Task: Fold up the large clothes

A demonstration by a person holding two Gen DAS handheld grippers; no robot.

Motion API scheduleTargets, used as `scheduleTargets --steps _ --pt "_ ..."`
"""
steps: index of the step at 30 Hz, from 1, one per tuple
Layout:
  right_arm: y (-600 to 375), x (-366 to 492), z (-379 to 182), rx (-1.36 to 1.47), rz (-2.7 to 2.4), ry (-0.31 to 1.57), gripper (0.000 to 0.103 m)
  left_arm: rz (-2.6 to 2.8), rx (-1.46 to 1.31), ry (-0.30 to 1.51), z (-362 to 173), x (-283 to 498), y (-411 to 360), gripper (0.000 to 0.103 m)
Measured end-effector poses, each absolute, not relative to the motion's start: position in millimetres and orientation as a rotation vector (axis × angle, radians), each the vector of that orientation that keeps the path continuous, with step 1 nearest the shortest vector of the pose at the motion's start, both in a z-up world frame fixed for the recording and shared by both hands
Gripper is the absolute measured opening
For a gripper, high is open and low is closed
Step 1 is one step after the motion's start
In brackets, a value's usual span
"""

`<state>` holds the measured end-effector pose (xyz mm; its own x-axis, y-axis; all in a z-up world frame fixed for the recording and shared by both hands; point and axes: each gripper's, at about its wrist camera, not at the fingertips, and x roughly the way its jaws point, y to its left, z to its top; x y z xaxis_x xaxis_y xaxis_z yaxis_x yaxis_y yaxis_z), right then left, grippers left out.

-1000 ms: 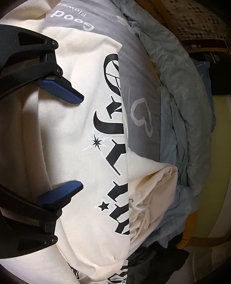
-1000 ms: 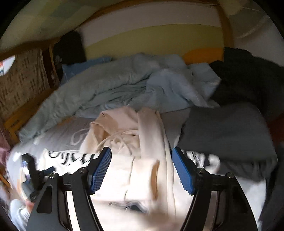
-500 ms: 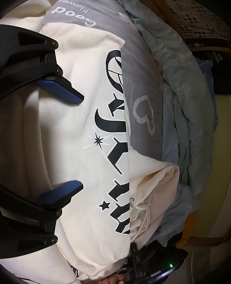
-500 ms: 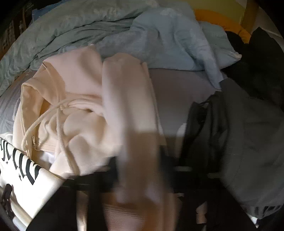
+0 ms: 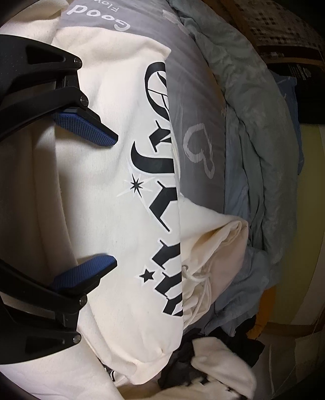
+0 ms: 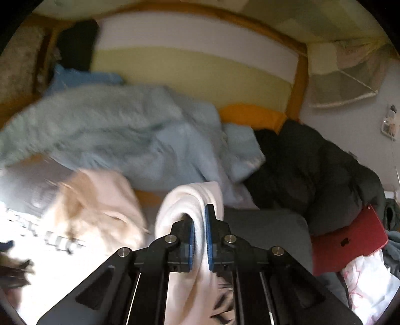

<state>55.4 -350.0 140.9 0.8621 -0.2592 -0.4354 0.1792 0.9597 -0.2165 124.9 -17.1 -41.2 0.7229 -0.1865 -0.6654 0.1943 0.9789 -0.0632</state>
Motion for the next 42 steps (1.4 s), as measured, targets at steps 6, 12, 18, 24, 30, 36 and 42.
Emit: scheduleTargets --steps 6,12,18,24,30,36,42 --pt "-275 22 168 -0.233 -0.092 0.389 0.008 -0.229 -0.087 0.621 -18 107 5 0.089" --pt "-239 -15 142 -0.118 -0.025 0.316 0.008 -0.321 -0.118 0.52 11 87 22 0.09" --pt "-238 3 -9 -0.175 -0.07 0.7 0.013 -0.346 -0.119 0.643 -10 101 21 0.09" --pt "-231 -28 -21 -0.188 0.013 0.646 0.067 -0.565 -0.215 0.733 -19 101 6 0.09" --pt "-240 -45 6 -0.116 0.027 0.539 0.07 -0.587 -0.237 0.806 -33 116 -17 0.041" --pt "-282 -46 15 0.016 -0.125 0.519 0.071 -0.405 -0.129 0.554 11 92 -9 0.013" --pt "-301 -45 17 0.111 -0.122 0.543 0.071 -0.108 -0.287 0.453 34 99 70 0.009"
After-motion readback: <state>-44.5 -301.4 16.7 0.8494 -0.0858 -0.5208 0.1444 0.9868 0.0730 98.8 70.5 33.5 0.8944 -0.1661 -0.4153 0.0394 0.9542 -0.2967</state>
